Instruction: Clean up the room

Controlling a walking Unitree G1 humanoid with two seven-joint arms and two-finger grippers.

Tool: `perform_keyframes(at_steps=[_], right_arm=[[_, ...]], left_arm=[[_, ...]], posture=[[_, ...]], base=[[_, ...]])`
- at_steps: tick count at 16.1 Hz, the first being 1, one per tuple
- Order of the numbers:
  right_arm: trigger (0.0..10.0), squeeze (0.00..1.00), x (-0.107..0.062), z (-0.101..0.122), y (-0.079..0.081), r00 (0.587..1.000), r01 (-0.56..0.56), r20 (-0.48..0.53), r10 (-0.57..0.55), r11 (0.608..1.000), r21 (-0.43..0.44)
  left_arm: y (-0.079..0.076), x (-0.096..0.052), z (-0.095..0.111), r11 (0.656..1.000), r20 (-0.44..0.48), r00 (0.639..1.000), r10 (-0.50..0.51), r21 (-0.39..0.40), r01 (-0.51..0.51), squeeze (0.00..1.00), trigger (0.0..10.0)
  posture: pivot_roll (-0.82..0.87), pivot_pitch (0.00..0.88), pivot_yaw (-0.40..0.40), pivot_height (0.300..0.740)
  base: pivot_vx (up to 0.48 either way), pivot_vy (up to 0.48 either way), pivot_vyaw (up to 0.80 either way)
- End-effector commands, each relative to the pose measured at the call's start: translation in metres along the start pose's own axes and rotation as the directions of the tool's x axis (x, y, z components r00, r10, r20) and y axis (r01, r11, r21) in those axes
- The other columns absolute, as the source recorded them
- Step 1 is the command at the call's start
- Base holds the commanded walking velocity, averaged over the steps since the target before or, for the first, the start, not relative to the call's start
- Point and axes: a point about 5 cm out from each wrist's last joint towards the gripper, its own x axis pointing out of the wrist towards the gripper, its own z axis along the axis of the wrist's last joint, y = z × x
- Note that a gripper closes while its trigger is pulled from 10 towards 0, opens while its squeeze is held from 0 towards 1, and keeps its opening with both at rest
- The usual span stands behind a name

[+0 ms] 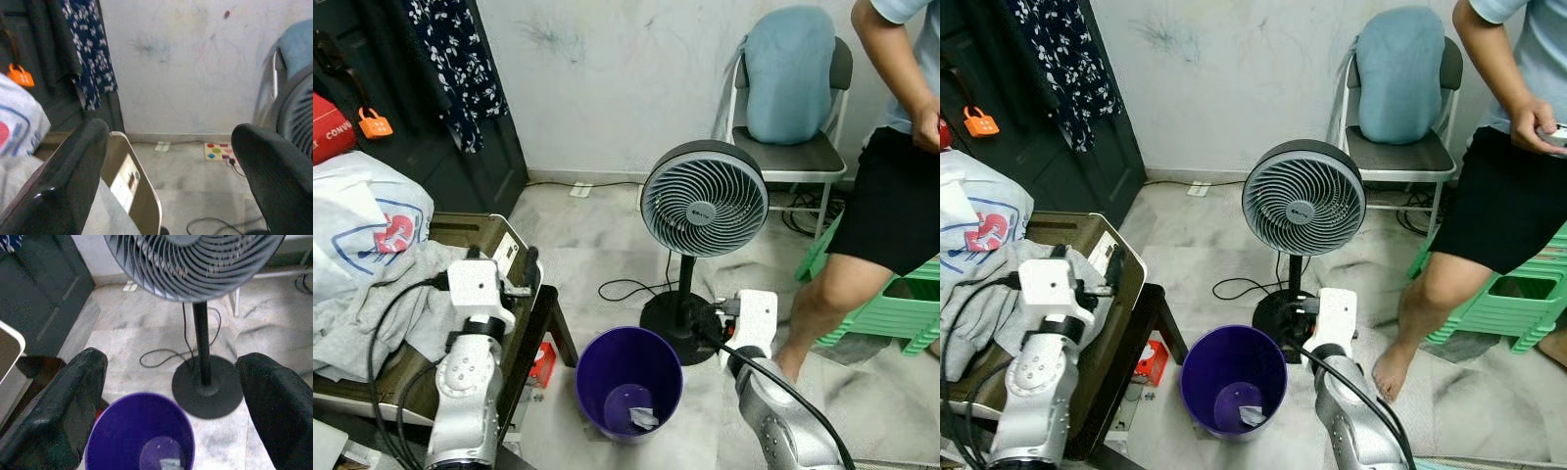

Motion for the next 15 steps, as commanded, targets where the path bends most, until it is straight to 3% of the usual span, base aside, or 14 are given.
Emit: perform_keyframes(at_steps=[1,4,9,15], right_arm=[[10.0,0.00,0.002,0.062,-0.002,0.946,0.032,0.323,-0.009,0.997,-0.065],[10.0,0.00,0.000,0.057,-0.003,0.948,0.028,0.318,0.004,0.995,-0.098],[10.0,0.00,0.001,0.053,-0.009,0.944,0.048,0.329,-0.009,0.993,-0.112],[10.0,0.00,0.007,0.054,-0.010,0.936,0.073,0.351,-0.035,0.993,-0.096]], left_arm=[[0.007,0.000,0.010,0.999,0.036,0.999,0.024,0.033,-0.025,0.00,10.0],[0.007,0.002,0.020,0.995,0.071,0.996,0.057,0.077,-0.062,0.00,10.0],[0.003,-0.007,0.022,0.983,0.105,0.992,0.070,0.161,-0.087,0.00,10.0],[0.008,-0.006,0.012,0.972,0.093,0.991,0.094,0.207,-0.111,0.00,10.0]], posture=[[-0.15,0.000,0.073,0.740],[-0.15,0.000,0.066,0.740],[-0.16,0.000,0.080,0.740],[-0.17,0.000,0.090,0.740]], base=[[0.000,0.000,0.00],[0.000,0.000,0.00],[0.000,0.000,0.00],[0.000,0.000,0.00]])
